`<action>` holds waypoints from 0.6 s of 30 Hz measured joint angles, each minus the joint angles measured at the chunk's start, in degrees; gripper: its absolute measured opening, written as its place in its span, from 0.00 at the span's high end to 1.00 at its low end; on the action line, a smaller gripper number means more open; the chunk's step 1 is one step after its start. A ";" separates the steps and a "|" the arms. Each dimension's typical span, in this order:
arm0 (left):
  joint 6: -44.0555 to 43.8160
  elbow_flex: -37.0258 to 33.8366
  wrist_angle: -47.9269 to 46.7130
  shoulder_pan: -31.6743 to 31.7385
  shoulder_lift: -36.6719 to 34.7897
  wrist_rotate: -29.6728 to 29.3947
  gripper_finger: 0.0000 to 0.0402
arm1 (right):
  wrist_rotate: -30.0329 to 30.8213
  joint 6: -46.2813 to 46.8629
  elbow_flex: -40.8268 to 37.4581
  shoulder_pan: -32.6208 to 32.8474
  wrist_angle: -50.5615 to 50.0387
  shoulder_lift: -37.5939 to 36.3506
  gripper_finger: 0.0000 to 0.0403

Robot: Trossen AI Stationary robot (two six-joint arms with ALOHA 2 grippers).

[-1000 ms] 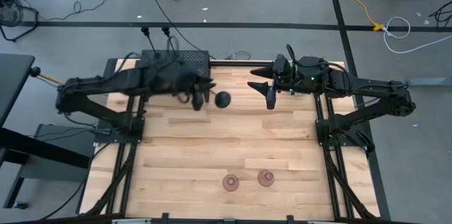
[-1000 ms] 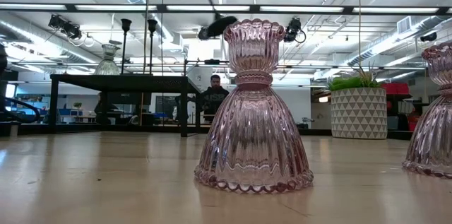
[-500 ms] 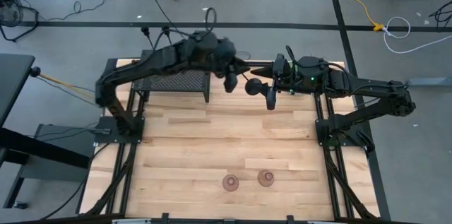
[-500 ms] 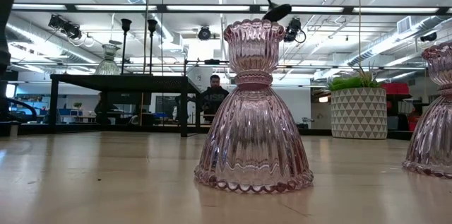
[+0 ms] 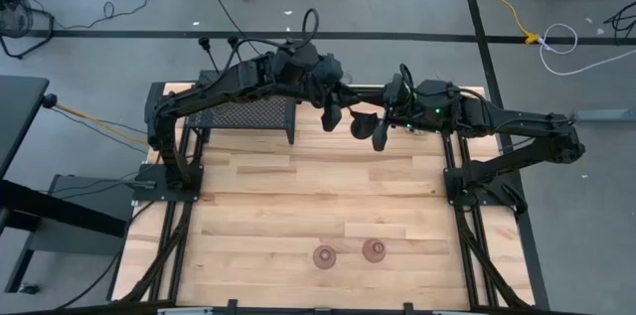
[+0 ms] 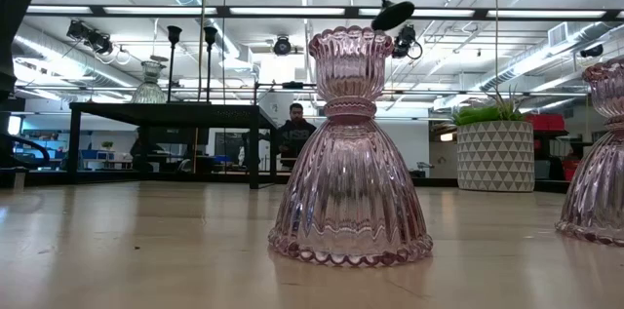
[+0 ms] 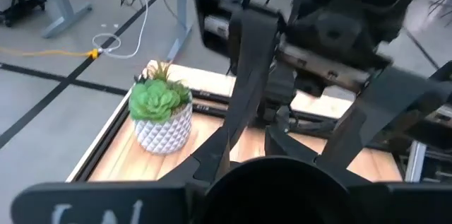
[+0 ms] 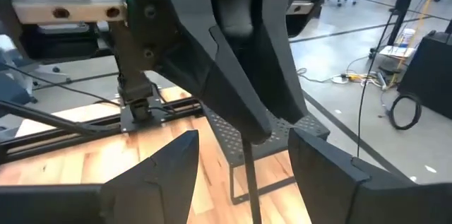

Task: Pick & Place candle stick holders
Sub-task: Put the black candle holder on the shelf aligned with the other black candle holders

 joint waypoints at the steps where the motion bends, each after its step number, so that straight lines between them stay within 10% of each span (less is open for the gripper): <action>1: 0.00 0.00 -0.42 0.00 0.00 0.01 0.78 | 0.00 0.01 0.01 0.00 0.04 0.00 0.45; 18: 3.50 0.00 -6.68 0.28 -0.40 -0.06 0.78 | -0.18 0.44 0.01 -1.25 3.26 6.60 0.45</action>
